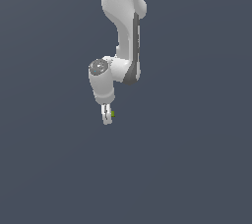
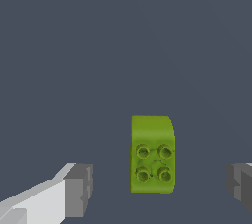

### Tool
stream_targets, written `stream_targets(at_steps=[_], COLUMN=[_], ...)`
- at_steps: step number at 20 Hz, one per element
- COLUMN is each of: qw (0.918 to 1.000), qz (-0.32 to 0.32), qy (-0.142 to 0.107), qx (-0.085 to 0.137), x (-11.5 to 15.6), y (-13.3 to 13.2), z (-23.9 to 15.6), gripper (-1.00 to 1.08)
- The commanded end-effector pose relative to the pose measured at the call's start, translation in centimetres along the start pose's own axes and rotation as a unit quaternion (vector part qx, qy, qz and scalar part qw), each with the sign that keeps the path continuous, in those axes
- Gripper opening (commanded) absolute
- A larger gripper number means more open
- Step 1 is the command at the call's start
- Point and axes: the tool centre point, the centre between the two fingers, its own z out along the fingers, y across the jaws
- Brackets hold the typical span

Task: Pick up the object and move it to a goal position.

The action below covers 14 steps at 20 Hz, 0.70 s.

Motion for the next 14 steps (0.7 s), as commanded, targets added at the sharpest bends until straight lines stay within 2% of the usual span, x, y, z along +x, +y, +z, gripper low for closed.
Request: stream_targets(at_steps=[1,9,10,14], qw=[1.0000,1.0000,1.0000,1.0000], qz=[0.001,0.002,0.002,0.002], qy=[0.000,0.000,0.000,0.000], qx=[0.000,0.000,0.000,0.000], x=[0.0,0.0,0.0,0.0], y=[0.1,0.0,0.0,0.0], z=[1.3,3.2,3.2,3.2], gripper=[1.00,1.00,-1.00,-1.00])
